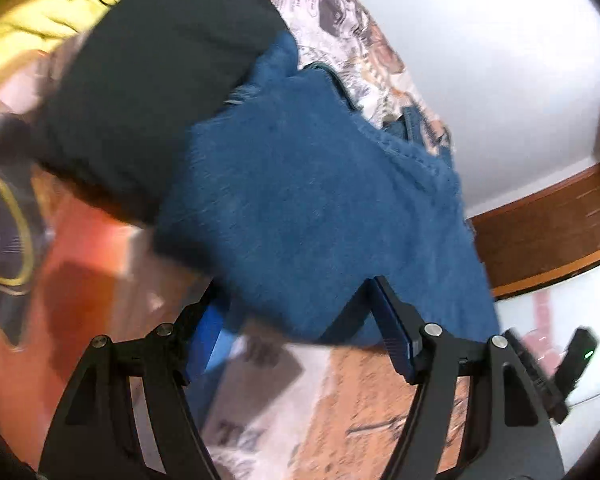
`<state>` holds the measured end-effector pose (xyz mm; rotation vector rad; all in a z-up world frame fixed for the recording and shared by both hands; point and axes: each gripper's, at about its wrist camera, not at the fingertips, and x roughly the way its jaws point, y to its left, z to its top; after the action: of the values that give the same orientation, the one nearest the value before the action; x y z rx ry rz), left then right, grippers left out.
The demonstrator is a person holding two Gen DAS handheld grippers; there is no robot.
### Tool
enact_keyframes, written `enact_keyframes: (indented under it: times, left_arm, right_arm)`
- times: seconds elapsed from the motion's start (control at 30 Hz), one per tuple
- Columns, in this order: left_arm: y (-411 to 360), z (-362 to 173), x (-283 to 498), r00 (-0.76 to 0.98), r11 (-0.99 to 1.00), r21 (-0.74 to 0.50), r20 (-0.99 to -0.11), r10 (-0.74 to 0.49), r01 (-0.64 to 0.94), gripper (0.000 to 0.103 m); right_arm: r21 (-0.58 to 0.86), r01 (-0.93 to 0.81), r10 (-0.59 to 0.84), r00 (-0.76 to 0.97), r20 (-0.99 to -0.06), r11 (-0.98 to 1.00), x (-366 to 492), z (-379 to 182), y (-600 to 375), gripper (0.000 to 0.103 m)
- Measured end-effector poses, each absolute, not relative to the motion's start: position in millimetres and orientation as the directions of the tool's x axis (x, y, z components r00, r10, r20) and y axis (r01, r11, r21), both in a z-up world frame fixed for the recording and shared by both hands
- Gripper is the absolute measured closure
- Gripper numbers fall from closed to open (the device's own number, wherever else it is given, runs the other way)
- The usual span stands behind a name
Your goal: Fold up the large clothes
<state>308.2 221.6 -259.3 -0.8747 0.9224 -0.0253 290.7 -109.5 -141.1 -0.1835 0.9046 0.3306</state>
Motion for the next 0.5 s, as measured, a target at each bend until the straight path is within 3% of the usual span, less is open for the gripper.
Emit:
enact_keyframes:
  times: [0.27, 0.3, 0.37, 0.43, 0.5]
  left_arm:
    - [218, -265, 329, 0.674, 0.599, -0.695, -0.664, -0.322, -0.398, 0.034]
    - [214, -262, 327, 0.676, 0.610, -0.675, -0.678, -0.289, -0.416, 0.038]
    - [206, -251, 322, 0.683, 0.626, -0.648, -0.690, -0.239, -0.434, 0.061]
    - [202, -233, 316, 0.696, 0.673, -0.599, -0.698, -0.171, -0.434, 0.077]
    - [191, -212, 315, 0.712, 0.719, -0.556, -0.691, -0.122, -0.417, 0.082]
  right_arm:
    - [0.003, -0.365, 0.210, 0.530, -0.822, 0.931, 292, -157, -104, 0.045]
    - [0.002, -0.367, 0.210, 0.530, -0.822, 0.930, 291, -158, -104, 0.045]
    - [-0.007, -0.370, 0.206, 0.533, -0.821, 0.929, 289, -158, -104, 0.045]
    - [-0.006, -0.374, 0.209, 0.531, -0.821, 0.927, 287, -157, -104, 0.045]
    - [-0.001, -0.376, 0.214, 0.529, -0.821, 0.927, 287, -156, -104, 0.045]
